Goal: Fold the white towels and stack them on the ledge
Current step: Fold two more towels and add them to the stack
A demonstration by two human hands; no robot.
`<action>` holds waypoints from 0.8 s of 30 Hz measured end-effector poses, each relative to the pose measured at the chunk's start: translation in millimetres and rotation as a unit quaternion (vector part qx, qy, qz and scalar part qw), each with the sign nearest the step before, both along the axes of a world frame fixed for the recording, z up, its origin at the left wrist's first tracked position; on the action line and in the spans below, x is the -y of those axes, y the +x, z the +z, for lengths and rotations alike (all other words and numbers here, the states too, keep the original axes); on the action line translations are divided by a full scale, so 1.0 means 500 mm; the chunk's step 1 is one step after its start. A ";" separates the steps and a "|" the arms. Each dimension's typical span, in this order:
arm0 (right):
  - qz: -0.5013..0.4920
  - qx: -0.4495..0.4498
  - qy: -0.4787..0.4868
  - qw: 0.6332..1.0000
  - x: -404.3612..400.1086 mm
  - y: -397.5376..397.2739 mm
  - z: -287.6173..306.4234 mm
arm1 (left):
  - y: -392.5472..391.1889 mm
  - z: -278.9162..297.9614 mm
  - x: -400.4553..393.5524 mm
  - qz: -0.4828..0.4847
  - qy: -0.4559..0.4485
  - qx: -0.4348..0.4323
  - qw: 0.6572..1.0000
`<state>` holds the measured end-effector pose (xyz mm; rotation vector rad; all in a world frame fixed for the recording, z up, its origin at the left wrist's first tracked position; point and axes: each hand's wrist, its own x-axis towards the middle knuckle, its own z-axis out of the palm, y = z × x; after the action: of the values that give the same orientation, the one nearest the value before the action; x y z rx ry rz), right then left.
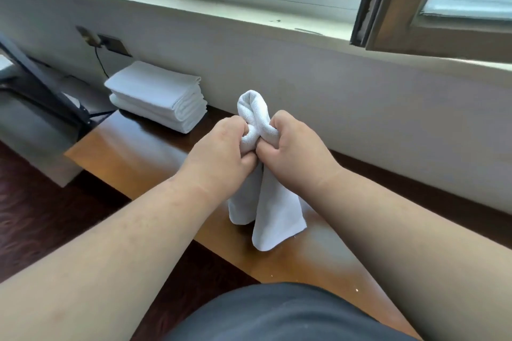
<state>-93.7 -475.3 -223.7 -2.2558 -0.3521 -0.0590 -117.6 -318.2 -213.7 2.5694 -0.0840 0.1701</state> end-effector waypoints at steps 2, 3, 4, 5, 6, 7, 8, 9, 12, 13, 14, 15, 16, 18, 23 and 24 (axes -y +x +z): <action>0.011 -0.010 0.002 1.000 -0.041 0.028 -0.005 | 0.032 -0.001 -0.044 0.011 0.013 -0.001 1.000; 0.019 -0.019 -0.003 1.000 -0.061 0.040 -0.011 | 0.047 -0.006 -0.066 0.020 0.023 -0.003 1.000; 0.028 -0.032 -0.014 0.999 -0.082 0.051 -0.019 | 0.063 -0.014 -0.090 0.030 0.036 -0.010 0.999; 0.036 -0.047 -0.028 0.998 -0.100 0.062 -0.030 | 0.079 -0.024 -0.113 0.037 0.050 -0.024 0.998; 0.042 -0.065 -0.042 0.996 -0.118 0.074 -0.045 | 0.097 -0.037 -0.136 0.039 0.063 -0.041 0.996; 0.045 -0.084 -0.058 0.994 -0.134 0.086 -0.061 | 0.115 -0.052 -0.159 0.037 0.073 -0.057 0.995; 0.042 -0.105 -0.076 0.991 -0.150 0.097 -0.077 | 0.133 -0.068 -0.183 0.034 0.082 -0.069 0.994; 0.034 -0.126 -0.089 0.987 -0.165 0.106 -0.093 | 0.152 -0.083 -0.207 0.032 0.090 -0.077 0.992; -0.001 -0.185 -0.095 0.978 -0.210 0.126 -0.129 | 0.207 -0.113 -0.274 0.022 0.129 -0.116 0.985; -0.013 -0.195 -0.094 0.976 -0.226 0.130 -0.139 | 0.222 -0.121 -0.292 0.004 0.155 -0.124 0.980; -0.026 -0.196 -0.094 0.976 -0.242 0.136 -0.147 | 0.236 -0.127 -0.305 -0.036 0.185 -0.118 0.975; -0.041 -0.189 -0.096 0.976 -0.256 0.144 -0.153 | 0.249 -0.132 -0.310 -0.095 0.209 -0.097 0.968; -0.057 -0.177 -0.101 0.977 -0.270 0.152 -0.157 | 0.261 -0.137 -0.308 -0.163 0.219 -0.067 0.960; -0.093 -0.156 -0.108 0.977 -0.291 0.169 -0.161 | 0.285 -0.145 -0.293 -0.278 0.215 -0.040 0.935; -0.183 -0.122 -0.019 0.975 -0.269 0.168 -0.168 | 0.342 -0.161 -0.265 -0.356 0.175 -0.118 0.910; -0.181 -0.128 -0.021 0.975 -0.255 0.163 -0.171 | 0.350 -0.165 -0.260 -0.371 0.177 -0.119 0.904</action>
<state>-12.3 -347.8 -308.9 -2.3092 0.1991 0.0492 57.4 -188.0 -296.0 2.6766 -1.0633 -0.4865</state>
